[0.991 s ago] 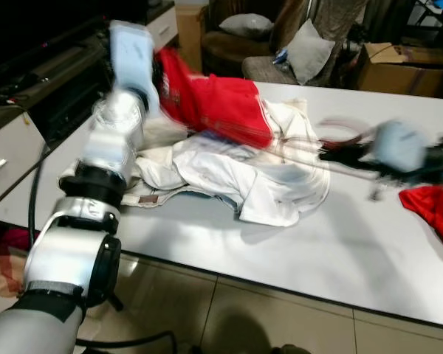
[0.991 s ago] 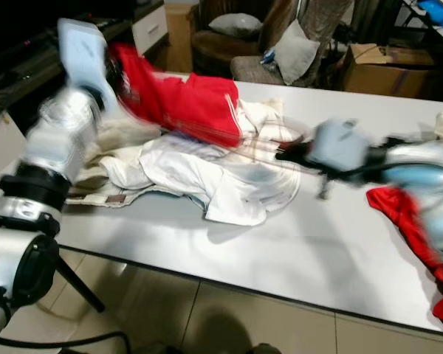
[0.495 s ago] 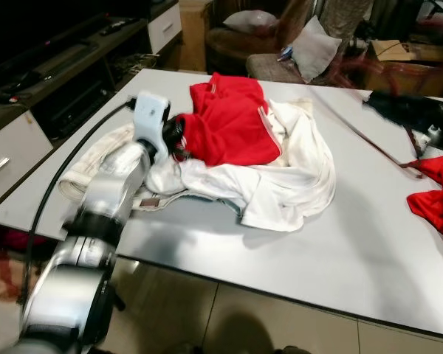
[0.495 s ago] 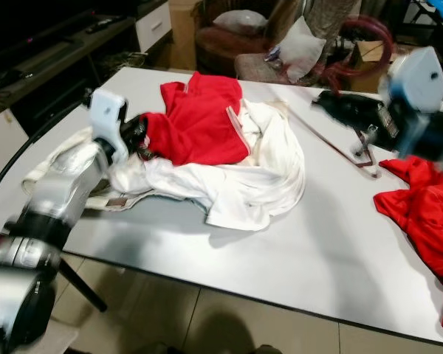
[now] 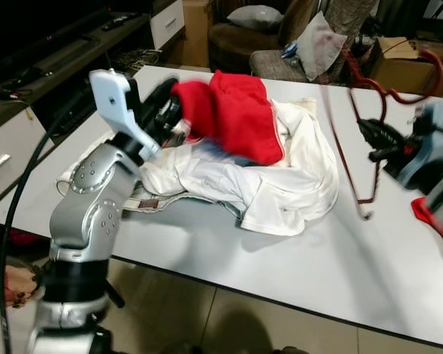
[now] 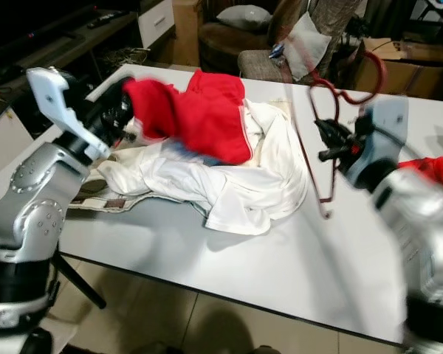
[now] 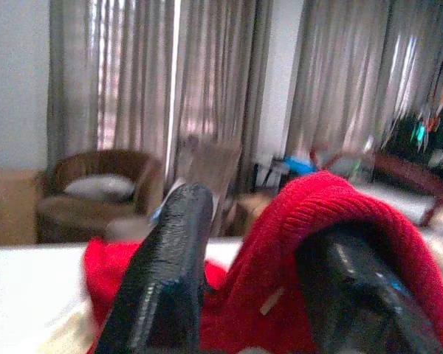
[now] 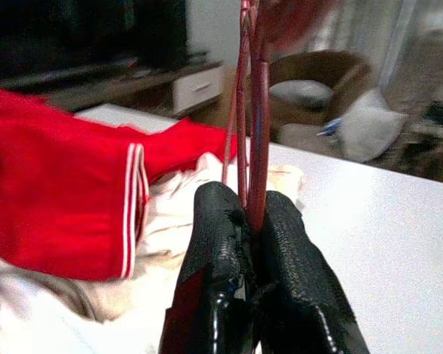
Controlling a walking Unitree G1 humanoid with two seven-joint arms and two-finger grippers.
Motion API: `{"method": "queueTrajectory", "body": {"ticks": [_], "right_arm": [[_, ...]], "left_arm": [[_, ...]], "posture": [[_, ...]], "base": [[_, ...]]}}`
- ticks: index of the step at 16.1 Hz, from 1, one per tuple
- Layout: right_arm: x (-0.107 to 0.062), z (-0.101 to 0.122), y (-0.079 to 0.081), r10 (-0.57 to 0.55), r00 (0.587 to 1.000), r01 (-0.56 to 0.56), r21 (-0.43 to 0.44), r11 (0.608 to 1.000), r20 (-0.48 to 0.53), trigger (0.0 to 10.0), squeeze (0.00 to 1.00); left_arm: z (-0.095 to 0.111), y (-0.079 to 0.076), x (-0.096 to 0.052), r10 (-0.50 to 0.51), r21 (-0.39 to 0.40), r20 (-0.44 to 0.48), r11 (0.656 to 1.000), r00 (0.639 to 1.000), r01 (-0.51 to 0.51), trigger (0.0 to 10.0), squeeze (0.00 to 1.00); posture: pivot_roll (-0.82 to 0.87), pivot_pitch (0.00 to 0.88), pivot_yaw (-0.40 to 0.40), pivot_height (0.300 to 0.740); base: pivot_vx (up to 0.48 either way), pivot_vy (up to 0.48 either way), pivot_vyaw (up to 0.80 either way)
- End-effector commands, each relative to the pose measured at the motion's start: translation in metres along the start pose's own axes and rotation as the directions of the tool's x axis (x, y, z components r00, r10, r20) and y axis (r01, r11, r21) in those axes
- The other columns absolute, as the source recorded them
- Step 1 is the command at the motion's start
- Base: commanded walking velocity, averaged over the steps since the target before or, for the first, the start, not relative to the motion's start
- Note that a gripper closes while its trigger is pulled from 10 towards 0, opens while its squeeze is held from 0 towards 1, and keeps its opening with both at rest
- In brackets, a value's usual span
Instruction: Hang hanger
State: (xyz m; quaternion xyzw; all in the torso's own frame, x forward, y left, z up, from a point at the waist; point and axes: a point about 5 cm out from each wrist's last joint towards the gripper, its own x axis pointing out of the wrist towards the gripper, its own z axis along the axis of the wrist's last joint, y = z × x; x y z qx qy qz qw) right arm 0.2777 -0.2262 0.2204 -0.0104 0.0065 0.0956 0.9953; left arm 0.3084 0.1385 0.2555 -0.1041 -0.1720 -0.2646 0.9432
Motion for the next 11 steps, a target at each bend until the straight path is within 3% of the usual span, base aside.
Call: {"method": "queueTrajectory", "body": {"ticks": [1, 2, 4, 5, 7, 8, 9, 10, 11], "right_arm": [[-0.003, 0.005, 0.003, -0.056, 0.997, 0.057, -0.013, 0.998, 0.045, 10.0, 0.0], [-0.004, -0.001, 0.013, -0.032, 0.999, 0.032, 0.016, 0.999, 0.039, 10.0, 0.0], [-0.007, -0.013, 0.027, -0.003, 1.0, 0.003, 0.011, 1.0, -0.011, 10.0, 0.0], [-0.01, -0.021, 0.033, 0.001, 0.999, -0.001, 0.009, 1.0, -0.05, 10.0, 0.0], [-0.01, -0.023, 0.033, -0.012, 0.999, 0.011, -0.008, 1.0, -0.053, 10.0, 0.0], [-0.01, -0.023, 0.034, 0.003, 0.998, -0.003, 0.004, 1.0, -0.056, 10.0, 0.0], [-0.012, -0.023, 0.033, 0.015, 0.998, -0.014, 0.011, 1.0, -0.064, 10.0, 0.0], [-0.014, -0.024, 0.032, 0.01, 0.997, -0.01, 0.002, 1.0, -0.078, 10.0, 0.0], [-0.015, -0.025, 0.032, 0.006, 0.996, -0.006, -0.001, 1.0, -0.091, 10.0, 0.0]], "left_arm": [[0.009, -0.003, 0.001, 0.016, -0.017, 0.017, 1.0, 1.0, -0.015, 10.0, 1.0], [0.006, -0.006, 0.001, 0.02, -0.027, -0.004, 0.999, 1.0, -0.02, 10.0, 1.0], [-0.007, -0.007, -0.005, -0.025, 0.097, -0.158, 0.994, 0.987, 0.04, 10.0, 1.0], [-0.018, 0.006, -0.019, -0.008, 0.27, -0.374, 0.956, 0.927, 0.117, 10.0, 1.0], [-0.024, 0.025, -0.034, 0.058, 0.403, -0.51, 0.898, 0.858, 0.179, 10.0, 1.0], [-0.029, 0.042, -0.045, 0.121, 0.497, -0.583, 0.836, 0.803, 0.234, 10.0, 1.0], [-0.033, 0.052, -0.062, 0.098, 0.494, -0.68, 0.794, 0.727, 0.354, 10.0, 1.0], [-0.034, 0.053, -0.079, 0.036, 0.434, -0.752, 0.779, 0.658, 0.453, 10.0, 1.0], [-0.033, 0.052, -0.087, -0.005, 0.388, -0.779, 0.781, 0.627, 0.489, 10.0, 1.0]], "posture": [[-0.14, 0.0, 0.052, 0.74], [-0.14, 0.0, 0.063, 0.74], [-0.14, 0.0, 0.064, 0.74], [-0.14, 0.0, 0.058, 0.74], [-0.14, 0.0, 0.059, 0.74], [-0.14, 0.0, 0.059, 0.74], [-0.13, 0.0, 0.058, 0.74], [-0.13, 0.0, 0.052, 0.74], [-0.13, 0.0, 0.052, 0.74]], "base": [[0.0, 0.0, 0.0], [0.0, 0.0, 0.0], [0.0, 0.0, 0.0], [0.0, 0.0, 0.0], [0.0, 0.0, 0.0], [0.0, 0.0, 0.0], [0.0, 0.0, 0.0], [0.0, 0.0, 0.0], [0.0, 0.0, 0.0]]}}
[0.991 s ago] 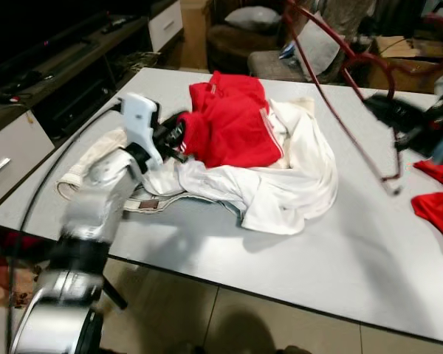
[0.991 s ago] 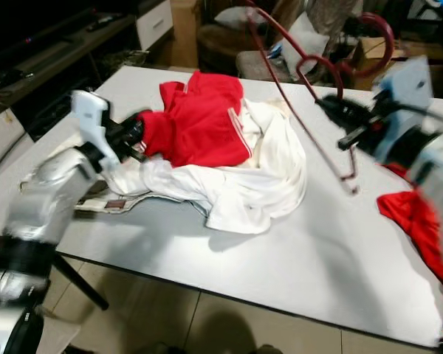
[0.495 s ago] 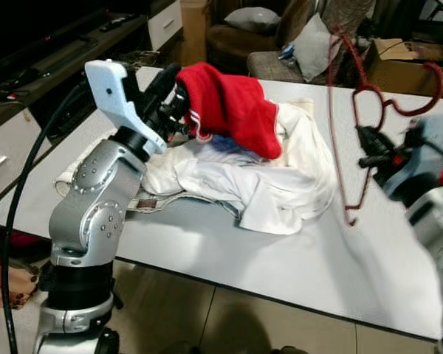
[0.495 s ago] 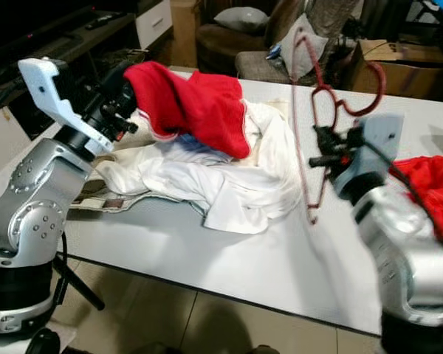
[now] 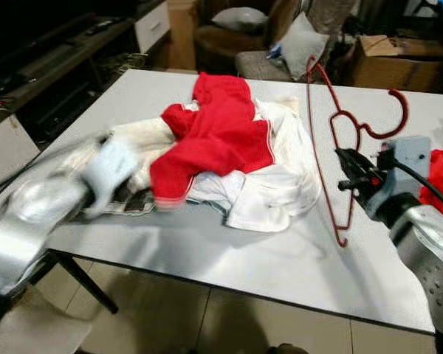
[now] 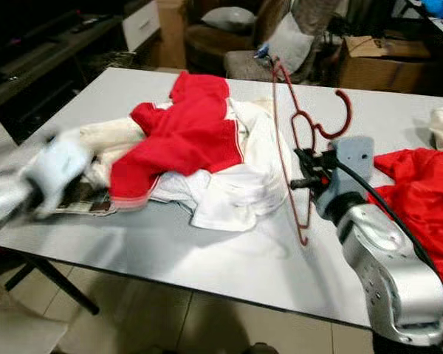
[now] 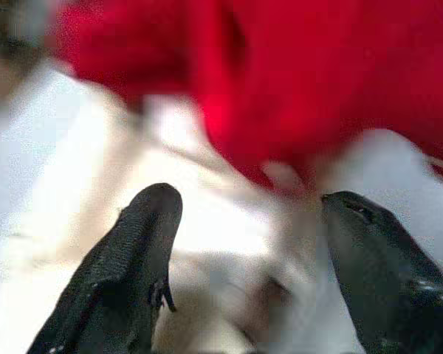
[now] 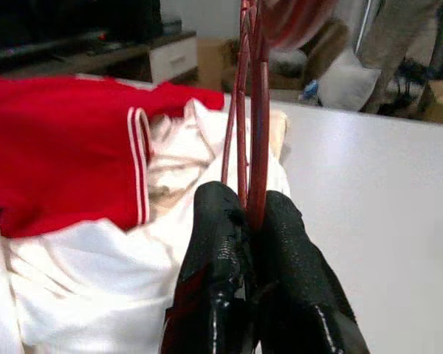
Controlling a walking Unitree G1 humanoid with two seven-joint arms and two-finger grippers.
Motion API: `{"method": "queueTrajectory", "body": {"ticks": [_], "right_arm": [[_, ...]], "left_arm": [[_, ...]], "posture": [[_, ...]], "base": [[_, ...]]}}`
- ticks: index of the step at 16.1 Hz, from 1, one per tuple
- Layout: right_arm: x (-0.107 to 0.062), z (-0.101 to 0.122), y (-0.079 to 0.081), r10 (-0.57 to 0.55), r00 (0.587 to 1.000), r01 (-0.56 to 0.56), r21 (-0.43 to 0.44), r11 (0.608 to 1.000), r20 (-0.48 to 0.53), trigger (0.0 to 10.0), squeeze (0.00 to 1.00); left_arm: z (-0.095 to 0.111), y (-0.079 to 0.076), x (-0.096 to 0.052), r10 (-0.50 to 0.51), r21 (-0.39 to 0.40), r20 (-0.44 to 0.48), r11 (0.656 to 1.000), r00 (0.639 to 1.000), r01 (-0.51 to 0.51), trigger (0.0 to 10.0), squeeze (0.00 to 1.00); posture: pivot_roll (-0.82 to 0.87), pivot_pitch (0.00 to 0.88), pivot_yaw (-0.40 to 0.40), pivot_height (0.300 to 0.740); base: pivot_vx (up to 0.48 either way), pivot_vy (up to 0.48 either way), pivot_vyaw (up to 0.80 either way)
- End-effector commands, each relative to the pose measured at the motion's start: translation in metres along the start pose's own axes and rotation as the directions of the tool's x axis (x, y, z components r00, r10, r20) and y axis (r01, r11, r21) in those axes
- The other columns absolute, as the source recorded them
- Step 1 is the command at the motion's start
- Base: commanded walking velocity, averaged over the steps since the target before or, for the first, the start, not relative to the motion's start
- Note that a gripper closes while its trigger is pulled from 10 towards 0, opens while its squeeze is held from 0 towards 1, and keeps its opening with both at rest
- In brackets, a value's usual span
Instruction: Hang hanger
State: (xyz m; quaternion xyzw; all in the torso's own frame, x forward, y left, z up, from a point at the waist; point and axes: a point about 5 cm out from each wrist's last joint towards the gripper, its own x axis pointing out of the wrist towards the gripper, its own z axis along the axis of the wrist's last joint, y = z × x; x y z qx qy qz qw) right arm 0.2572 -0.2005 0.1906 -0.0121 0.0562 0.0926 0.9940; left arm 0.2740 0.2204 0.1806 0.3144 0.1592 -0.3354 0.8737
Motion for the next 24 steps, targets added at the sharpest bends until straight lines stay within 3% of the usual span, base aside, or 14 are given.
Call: {"method": "queueTrajectory", "body": {"ticks": [1, 3, 5, 7, 9, 10, 11, 12, 13, 15, 17, 19, 21, 24], "right_arm": [[-0.001, 0.003, 0.002, 0.014, 1.0, -0.014, 0.006, 1.0, 0.002, 10.0, 0.0], [-0.002, 0.007, 0.005, 0.01, 0.998, -0.013, 0.067, 0.998, 0.055, 10.0, 0.0], [-0.001, 0.012, 0.002, -0.063, 0.994, 0.061, 0.029, 0.998, 0.085, 10.0, 0.0], [0.0, 0.015, 0.005, -0.052, 0.993, 0.045, 0.072, 0.996, 0.102, 10.0, 0.0], [-0.001, 0.02, 0.011, -0.043, 0.99, 0.034, 0.067, 0.997, 0.134, 10.0, 0.0], [-0.003, 0.019, 0.015, -0.043, 0.99, 0.037, 0.052, 0.998, 0.131, 10.0, 0.0], [-0.005, 0.018, 0.018, -0.043, 0.989, 0.039, 0.028, 0.999, 0.139, 10.0, 0.0], [-0.005, 0.017, 0.018, -0.047, 0.989, 0.045, 0.02, 0.999, 0.141, 10.0, 0.0], [-0.006, 0.014, 0.02, -0.078, 0.988, 0.078, 0.009, 0.997, 0.136, 10.0, 0.0], [-0.005, 0.011, 0.025, -0.068, 0.987, 0.065, 0.028, 0.997, 0.145, 10.0, 0.0], [-0.003, 0.012, 0.028, -0.061, 0.983, 0.057, 0.026, 0.998, 0.176, 10.0, 0.0], [0.001, 0.01, 0.03, -0.055, 0.979, 0.041, 0.075, 0.996, 0.195, 10.0, 0.0], [0.002, 0.008, 0.031, -0.054, 0.978, 0.048, 0.031, 0.998, 0.201, 10.0, 0.0], [0.004, 0.001, 0.022, -0.105, 0.981, 0.095, 0.066, 0.993, 0.163, 10.0, 0.0]], "left_arm": [[0.009, -0.007, -0.009, -0.103, -0.096, 0.127, 0.989, 0.986, 0.116, 10.0, 1.0], [0.033, -0.001, -0.024, -0.037, -0.363, 0.478, 0.902, 0.878, 0.235, 10.0, 1.0], [0.05, 0.006, -0.026, 0.068, -0.436, 0.658, 0.846, 0.75, 0.306, 10.0, 1.0], [0.058, 0.011, -0.016, 0.217, -0.5, 0.682, 0.836, 0.698, 0.228, 10.0, 1.0], [0.068, 0.0, 0.016, 0.308, -0.573, 0.583, 0.812, 0.752, 0.112, 10.0, 0.92], [0.07, -0.001, 0.022, 0.379, -0.619, 0.558, 0.783, 0.738, 0.066, 10.0, 0.78], [0.072, -0.003, 0.026, 0.435, -0.645, 0.532, 0.764, 0.726, 0.015, 10.0, 0.35], [0.074, -0.006, 0.028, 0.453, -0.644, 0.521, 0.765, 0.723, -0.015, 10.0, 0.35], [0.075, -0.017, 0.034, 0.455, -0.635, 0.509, 0.772, 0.731, -0.039, 10.0, 0.24], [0.069, -0.033, 0.046, 0.441, -0.625, 0.457, 0.777, 0.772, -0.074, 10.0, 0.24], [0.061, -0.036, 0.053, 0.426, -0.565, 0.412, 0.813, 0.805, -0.141, 10.0, 0.24], [0.052, -0.029, 0.051, 0.489, -0.572, 0.367, 0.789, 0.792, -0.222, 10.0, 0.24], [0.049, -0.03, 0.052, 0.501, -0.569, 0.354, 0.786, 0.79, -0.243, 10.0, 0.24], [0.04, -0.038, 0.057, 0.501, -0.572, 0.322, 0.779, 0.803, -0.257, 10.0, 0.24]], "posture": [[-0.12, 0.0, 0.051, 0.74], [-0.12, 0.0, 0.065, 0.74], [-0.12, 0.0, 0.064, 0.74], [-0.13, 0.0, 0.063, 0.74], [-0.15, 0.0, 0.091, 0.74], [-0.15, 0.0, 0.098, 0.74], [-0.15, 0.0, 0.1, 0.74], [-0.15, 0.0, 0.1, 0.74], [-0.16, 0.0, 0.097, 0.74], [-0.16, 0.0, 0.086, 0.74], [-0.15, 0.0, 0.069, 0.74], [-0.14, 0.0, 0.053, 0.74], [-0.14, 0.0, 0.049, 0.74], [-0.14, 0.0, 0.043, 0.74]], "base": [[0.0, 0.0, 0.0], [0.0, 0.0, 0.0], [0.0, 0.0, 0.0], [0.0, 0.0, 0.0], [0.0, 0.0, 0.0], [0.0, 0.0, 0.0], [0.0, 0.0, 0.0], [0.0, 0.0, 0.0], [0.0, 0.0, 0.0], [0.0, 0.0, -0.8], [0.0, 0.0, -0.8], [0.0, -0.311, -0.8], [0.0, -0.368, -0.8], [0.0, -0.365, 0.0]]}}
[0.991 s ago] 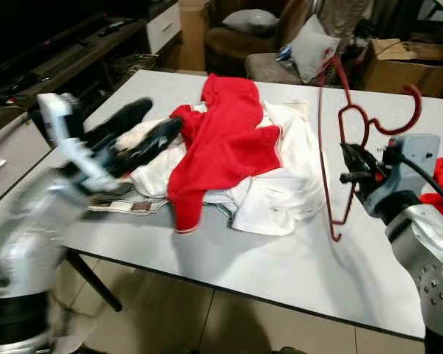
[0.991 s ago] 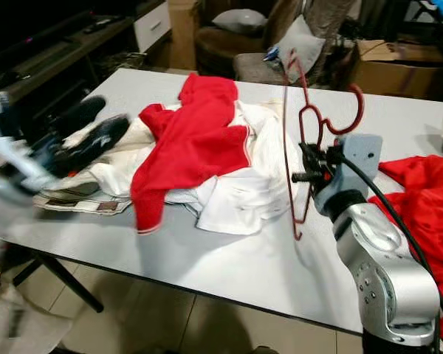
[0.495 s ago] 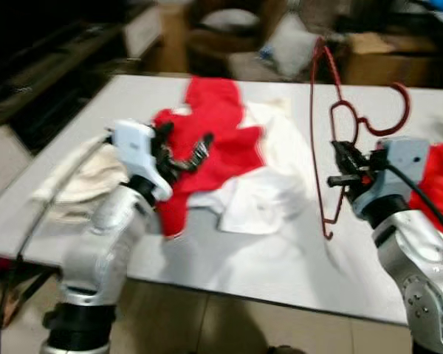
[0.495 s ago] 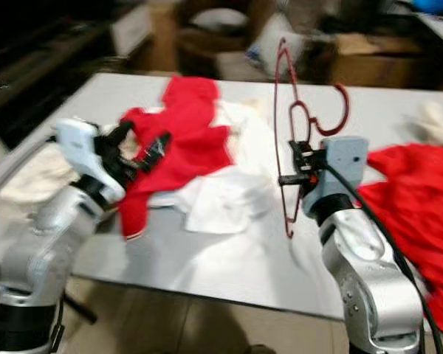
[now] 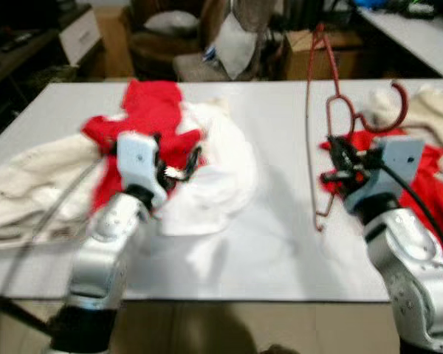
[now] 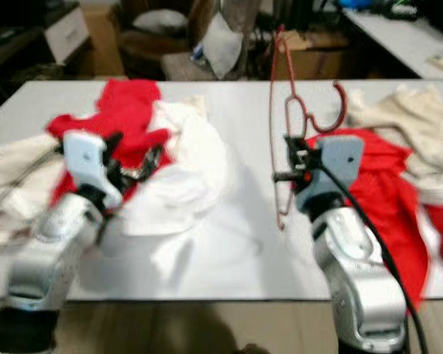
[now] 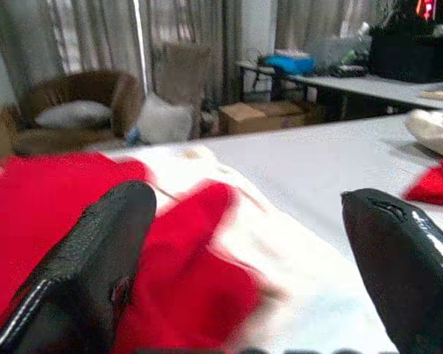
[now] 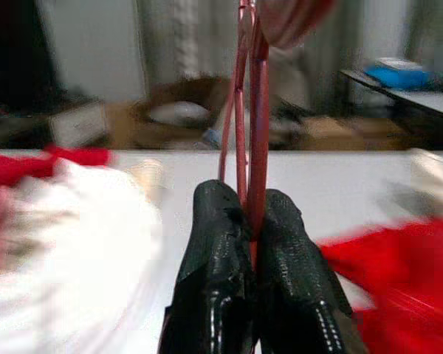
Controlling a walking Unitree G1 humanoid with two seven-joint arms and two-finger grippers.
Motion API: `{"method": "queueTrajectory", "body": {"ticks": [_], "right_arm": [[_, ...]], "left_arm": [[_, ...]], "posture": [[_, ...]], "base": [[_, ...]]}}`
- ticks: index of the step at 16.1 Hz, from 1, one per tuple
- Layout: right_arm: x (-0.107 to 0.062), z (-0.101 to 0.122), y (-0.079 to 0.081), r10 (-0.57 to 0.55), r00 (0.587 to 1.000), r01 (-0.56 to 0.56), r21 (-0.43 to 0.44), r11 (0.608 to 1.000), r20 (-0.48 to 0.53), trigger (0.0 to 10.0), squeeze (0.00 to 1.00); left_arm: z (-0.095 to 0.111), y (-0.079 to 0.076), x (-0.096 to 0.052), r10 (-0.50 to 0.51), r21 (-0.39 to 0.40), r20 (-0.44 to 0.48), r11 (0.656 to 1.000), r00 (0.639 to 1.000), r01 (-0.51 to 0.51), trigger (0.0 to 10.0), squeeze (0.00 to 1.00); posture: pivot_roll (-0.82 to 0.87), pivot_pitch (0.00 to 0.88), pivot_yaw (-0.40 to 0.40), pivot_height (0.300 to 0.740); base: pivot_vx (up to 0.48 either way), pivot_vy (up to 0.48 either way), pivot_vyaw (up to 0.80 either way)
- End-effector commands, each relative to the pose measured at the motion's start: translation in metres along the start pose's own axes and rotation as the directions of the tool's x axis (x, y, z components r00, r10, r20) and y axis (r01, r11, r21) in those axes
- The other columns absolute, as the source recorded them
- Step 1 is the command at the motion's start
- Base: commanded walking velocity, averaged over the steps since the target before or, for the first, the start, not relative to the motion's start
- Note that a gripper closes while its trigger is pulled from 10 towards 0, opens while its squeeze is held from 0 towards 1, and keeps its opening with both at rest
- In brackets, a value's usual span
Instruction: Hang hanger
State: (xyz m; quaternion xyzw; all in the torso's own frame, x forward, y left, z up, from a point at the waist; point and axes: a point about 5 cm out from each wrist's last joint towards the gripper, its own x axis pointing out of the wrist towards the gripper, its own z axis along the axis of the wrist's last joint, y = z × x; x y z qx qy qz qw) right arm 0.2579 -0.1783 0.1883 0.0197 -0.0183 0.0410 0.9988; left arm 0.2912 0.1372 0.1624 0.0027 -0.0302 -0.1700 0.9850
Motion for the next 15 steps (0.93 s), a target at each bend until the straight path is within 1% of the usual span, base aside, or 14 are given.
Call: {"method": "queueTrajectory", "body": {"ticks": [1, 5, 7, 10, 12, 13, 14, 15], "right_arm": [[0.0, 0.001, -0.001, -0.011, 1.0, 0.011, 0.004, 1.0, -0.006, 10.0, 0.0], [-0.001, -0.002, -0.001, -0.003, 1.0, 0.004, 0.018, 1.0, -0.023, 10.0, 0.0], [-0.001, -0.004, -0.001, -0.003, 1.0, 0.003, -0.002, 1.0, -0.018, 10.0, 0.0], [0.0, -0.006, -0.001, 0.0, 1.0, 0.0, -0.011, 1.0, -0.031, 10.0, 0.0], [-0.001, -0.009, -0.003, -0.006, 0.999, 0.005, -0.012, 1.0, -0.054, 10.0, 0.0], [-0.002, -0.012, -0.003, 0.0, 0.997, 0.0, -0.006, 1.0, -0.075, 10.0, 0.0], [-0.003, -0.015, -0.004, -0.001, 0.996, 0.001, 0.002, 1.0, -0.09, 10.0, 0.0], [-0.005, -0.019, -0.008, -0.03, 0.993, 0.029, -0.014, 0.999, -0.112, 10.0, 0.0]], "left_arm": [[0.002, 0.007, -0.001, 0.028, 0.037, 0.006, 0.999, 1.0, -0.028, 10.0, 0.24], [-0.002, 0.005, -0.002, 0.019, 0.062, -0.005, 0.998, 1.0, -0.018, 10.0, 0.24], [-0.003, 0.003, -0.001, 0.015, 0.035, 0.004, 0.999, 1.0, -0.015, 10.0, 0.24], [-0.005, 0.002, 0.0, 0.007, 0.054, -0.005, 0.999, 1.0, -0.007, 10.0, 0.24], [-0.006, 0.001, 0.002, 0.004, 0.045, -0.001, 0.999, 1.0, -0.004, 10.0, 0.23], [-0.006, 0.001, 0.003, 0.005, 0.037, 0.001, 0.999, 1.0, -0.005, 10.0, 0.24], [-0.008, 0.0, 0.003, 0.003, 0.015, -0.011, 1.0, 1.0, -0.003, 10.0, 0.2], [-0.015, -0.001, 0.003, -0.007, 0.001, -0.057, 1.0, 0.998, 0.007, 10.0, 0.11]], "posture": [[-0.14, 0.0, 0.043, 0.74], [-0.14, 0.0, 0.042, 0.74], [-0.14, 0.0, 0.041, 0.74], [-0.14, 0.0, 0.038, 0.74], [-0.15, 0.0, 0.041, 0.74], [-0.15, 0.0, 0.046, 0.74], [-0.15, 0.0, 0.049, 0.74], [-0.15, 0.0, 0.056, 0.74]], "base": [[0.0, -0.368, 0.0], [0.0, -0.366, 0.0], [0.0, -0.364, 0.0], [0.0, -0.364, 0.0], [0.0, -0.364, 0.0], [0.0, 0.0, -0.8], [0.0, 0.0, -0.8], [0.0, 0.0, -0.8]]}}
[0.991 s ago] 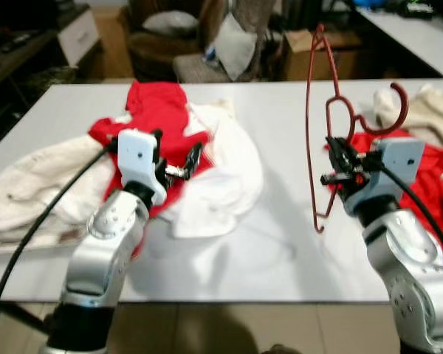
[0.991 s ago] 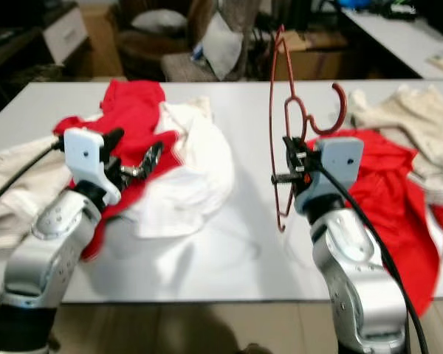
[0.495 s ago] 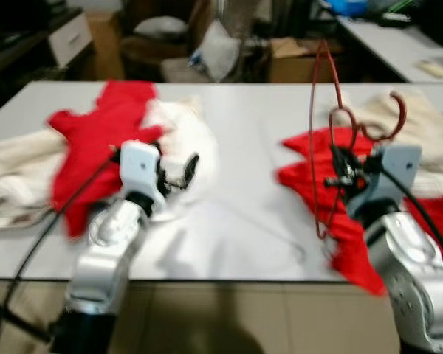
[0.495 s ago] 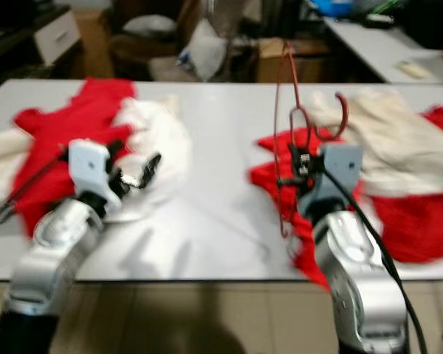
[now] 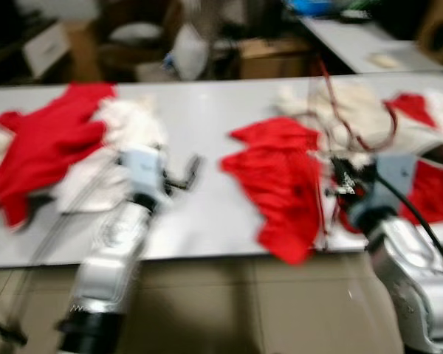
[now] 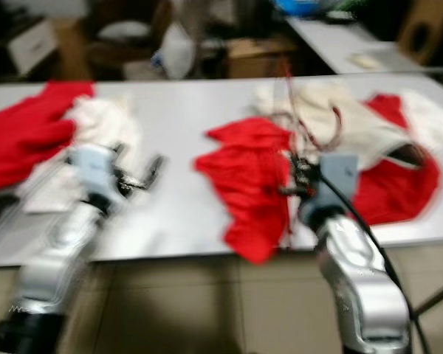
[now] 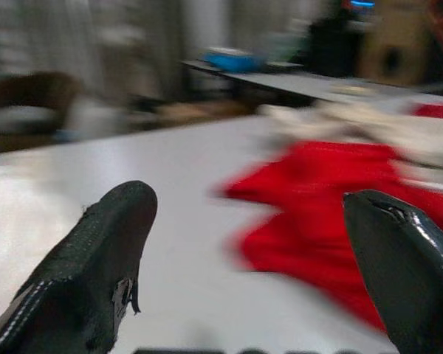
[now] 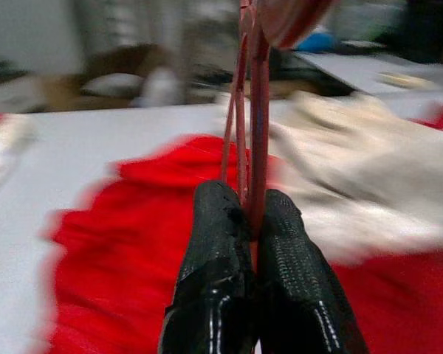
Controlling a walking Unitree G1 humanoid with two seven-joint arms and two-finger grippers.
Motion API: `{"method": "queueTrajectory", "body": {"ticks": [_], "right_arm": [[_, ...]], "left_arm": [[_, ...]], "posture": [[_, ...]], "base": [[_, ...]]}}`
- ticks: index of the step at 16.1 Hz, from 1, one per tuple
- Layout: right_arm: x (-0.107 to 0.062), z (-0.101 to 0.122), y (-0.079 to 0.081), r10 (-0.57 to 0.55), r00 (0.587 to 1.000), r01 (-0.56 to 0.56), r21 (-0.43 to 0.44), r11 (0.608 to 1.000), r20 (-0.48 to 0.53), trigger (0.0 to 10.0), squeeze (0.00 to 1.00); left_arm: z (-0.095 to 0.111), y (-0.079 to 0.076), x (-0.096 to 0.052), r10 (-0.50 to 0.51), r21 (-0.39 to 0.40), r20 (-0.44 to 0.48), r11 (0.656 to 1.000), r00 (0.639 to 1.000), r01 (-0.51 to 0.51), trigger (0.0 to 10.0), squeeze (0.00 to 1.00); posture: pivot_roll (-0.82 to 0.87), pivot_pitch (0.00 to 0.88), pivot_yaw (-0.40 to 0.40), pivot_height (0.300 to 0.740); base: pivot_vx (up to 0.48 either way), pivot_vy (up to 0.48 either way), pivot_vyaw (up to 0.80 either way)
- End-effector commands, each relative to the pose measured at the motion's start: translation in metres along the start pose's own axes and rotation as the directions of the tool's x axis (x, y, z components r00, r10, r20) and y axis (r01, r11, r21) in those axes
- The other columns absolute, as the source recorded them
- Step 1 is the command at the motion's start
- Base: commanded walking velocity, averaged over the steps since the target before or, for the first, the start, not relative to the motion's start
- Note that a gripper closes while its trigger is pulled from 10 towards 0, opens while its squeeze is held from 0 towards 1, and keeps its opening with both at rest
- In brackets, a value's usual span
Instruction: Hang hanger
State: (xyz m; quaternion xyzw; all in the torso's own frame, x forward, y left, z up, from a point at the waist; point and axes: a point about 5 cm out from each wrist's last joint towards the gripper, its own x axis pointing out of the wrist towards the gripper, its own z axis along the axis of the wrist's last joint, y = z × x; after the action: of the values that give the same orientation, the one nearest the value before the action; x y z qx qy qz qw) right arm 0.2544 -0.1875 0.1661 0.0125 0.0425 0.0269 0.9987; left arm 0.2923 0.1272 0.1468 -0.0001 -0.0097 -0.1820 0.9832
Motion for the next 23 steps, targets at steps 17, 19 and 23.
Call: {"method": "queueTrajectory", "body": {"ticks": [17, 19, 23], "right_arm": [[-0.004, -0.012, 0.003, 0.113, 0.986, -0.129, -0.132, 0.983, -0.125, 10.0, 0.0], [-0.004, -0.013, 0.003, 0.118, 0.984, -0.136, -0.134, 0.982, -0.136, 10.0, 0.0], [-0.004, -0.014, 0.006, 0.124, 0.982, -0.146, -0.151, 0.978, -0.145, 10.0, 0.0]], "left_arm": [[-0.058, 0.016, 0.007, 0.008, 0.141, -0.379, 0.989, 0.925, 0.049, 4.2, 0.0], [-0.059, 0.013, 0.008, -0.008, 0.092, -0.379, 0.995, 0.925, 0.046, 0.5, 0.0], [-0.05, 0.009, 0.014, -0.063, 0.088, -0.327, 0.991, 0.943, 0.096, 0.0, 0.0]], "posture": [[-0.18, 0.0, 0.062, 0.74], [-0.18, 0.0, 0.059, 0.74], [-0.18, 0.0, 0.073, 0.74]], "base": [[0.0, 0.0, -0.42], [0.0, 0.0, 0.0], [0.0, 0.0, 0.0]]}}
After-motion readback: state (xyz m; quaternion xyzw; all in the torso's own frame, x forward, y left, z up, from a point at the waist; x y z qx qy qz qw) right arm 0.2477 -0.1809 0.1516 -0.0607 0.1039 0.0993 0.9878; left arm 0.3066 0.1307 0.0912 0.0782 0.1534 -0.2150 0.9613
